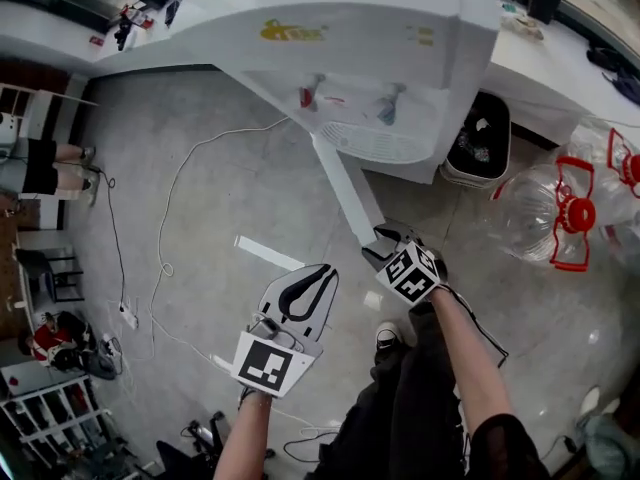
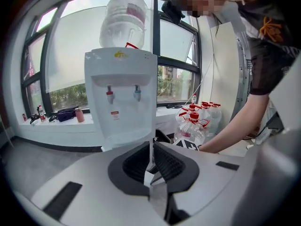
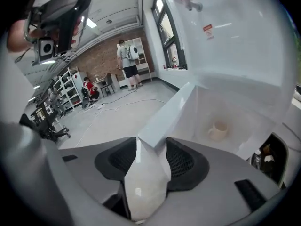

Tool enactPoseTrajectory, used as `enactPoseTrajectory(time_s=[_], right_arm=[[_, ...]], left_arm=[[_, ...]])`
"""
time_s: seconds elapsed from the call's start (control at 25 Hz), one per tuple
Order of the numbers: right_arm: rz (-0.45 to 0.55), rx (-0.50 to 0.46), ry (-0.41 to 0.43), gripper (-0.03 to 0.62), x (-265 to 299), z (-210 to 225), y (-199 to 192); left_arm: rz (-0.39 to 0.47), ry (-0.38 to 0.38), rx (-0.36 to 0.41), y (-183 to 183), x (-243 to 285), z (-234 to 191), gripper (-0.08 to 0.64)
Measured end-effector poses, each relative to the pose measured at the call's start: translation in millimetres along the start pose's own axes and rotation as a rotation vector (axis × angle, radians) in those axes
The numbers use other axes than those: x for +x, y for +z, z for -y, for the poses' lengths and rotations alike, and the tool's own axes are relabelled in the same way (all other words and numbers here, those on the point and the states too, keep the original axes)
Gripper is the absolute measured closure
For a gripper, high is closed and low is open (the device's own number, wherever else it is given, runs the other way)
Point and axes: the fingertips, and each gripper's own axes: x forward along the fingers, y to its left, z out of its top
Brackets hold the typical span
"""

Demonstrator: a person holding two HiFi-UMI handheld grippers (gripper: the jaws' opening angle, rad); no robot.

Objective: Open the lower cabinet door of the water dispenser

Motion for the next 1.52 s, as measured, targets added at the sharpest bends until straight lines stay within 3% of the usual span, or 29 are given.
enactPoseTrajectory(time_s=[0.36, 0.88, 1.0, 1.2, 1.52], right_arm=[[-0.023, -0.102, 0.144, 0.379, 71, -87, 48], [-0.096, -0.229, 0.200, 0.376, 124, -118, 86], [-0.115, -0.235, 0.207, 0.374, 110, -123, 85], [-0.084, -0.158, 0.206, 0.377, 57, -130, 104], [0.068, -0.064, 0.174, 0.413, -68, -147, 197]], left_arm=[[-0.023, 0.178, -0.097, -45, -88, -50, 0.531], [-0.033, 0.378, -0.243, -85, -171, -88, 0.531], [-0.037, 0.384, -0.255, -82, -180, -89, 0.531], [-0.018, 0.373, -0.287, -53, -194, -79, 0.531], [-0.020, 0.288, -0.277, 11, -226, -50, 0.531]])
